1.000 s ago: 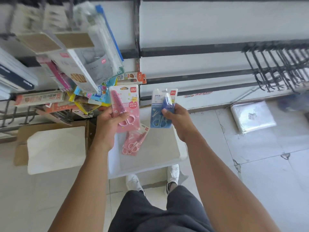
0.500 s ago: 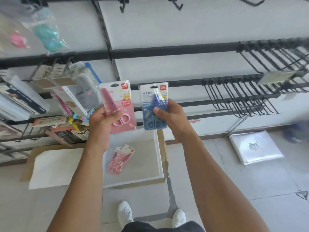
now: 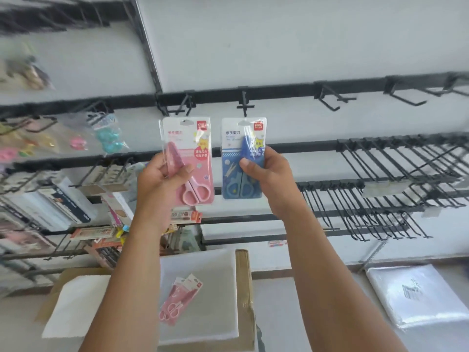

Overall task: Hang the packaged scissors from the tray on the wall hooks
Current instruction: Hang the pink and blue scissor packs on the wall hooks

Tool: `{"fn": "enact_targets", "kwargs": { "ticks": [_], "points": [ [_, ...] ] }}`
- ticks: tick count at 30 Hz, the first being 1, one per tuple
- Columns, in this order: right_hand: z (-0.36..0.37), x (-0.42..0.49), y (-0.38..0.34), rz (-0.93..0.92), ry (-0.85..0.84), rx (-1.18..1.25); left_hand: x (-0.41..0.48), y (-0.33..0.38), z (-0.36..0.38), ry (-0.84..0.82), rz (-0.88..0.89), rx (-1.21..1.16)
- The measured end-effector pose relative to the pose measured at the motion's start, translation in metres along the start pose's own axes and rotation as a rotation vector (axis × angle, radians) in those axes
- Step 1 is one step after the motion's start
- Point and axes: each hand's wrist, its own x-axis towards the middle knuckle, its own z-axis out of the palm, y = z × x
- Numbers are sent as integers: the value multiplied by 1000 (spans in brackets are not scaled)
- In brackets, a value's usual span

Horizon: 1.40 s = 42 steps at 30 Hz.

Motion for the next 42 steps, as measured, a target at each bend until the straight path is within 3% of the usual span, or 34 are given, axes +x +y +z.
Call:
{"fn": "enact_targets", "kwargs": {
  "ticks": [9, 15, 23, 42],
  "points": [
    [34, 56, -57, -156, 36, 3, 65, 62, -6, -3, 184, -67],
    [58, 80, -81, -246, 101, 38, 101, 85, -10, -73, 263, -92],
    [55, 92, -114, -357, 147, 27, 120, 104, -3, -46, 320, -178],
    [50, 115, -123, -380, 156, 13, 151, 123, 14, 50, 450, -177]
  ]
}}
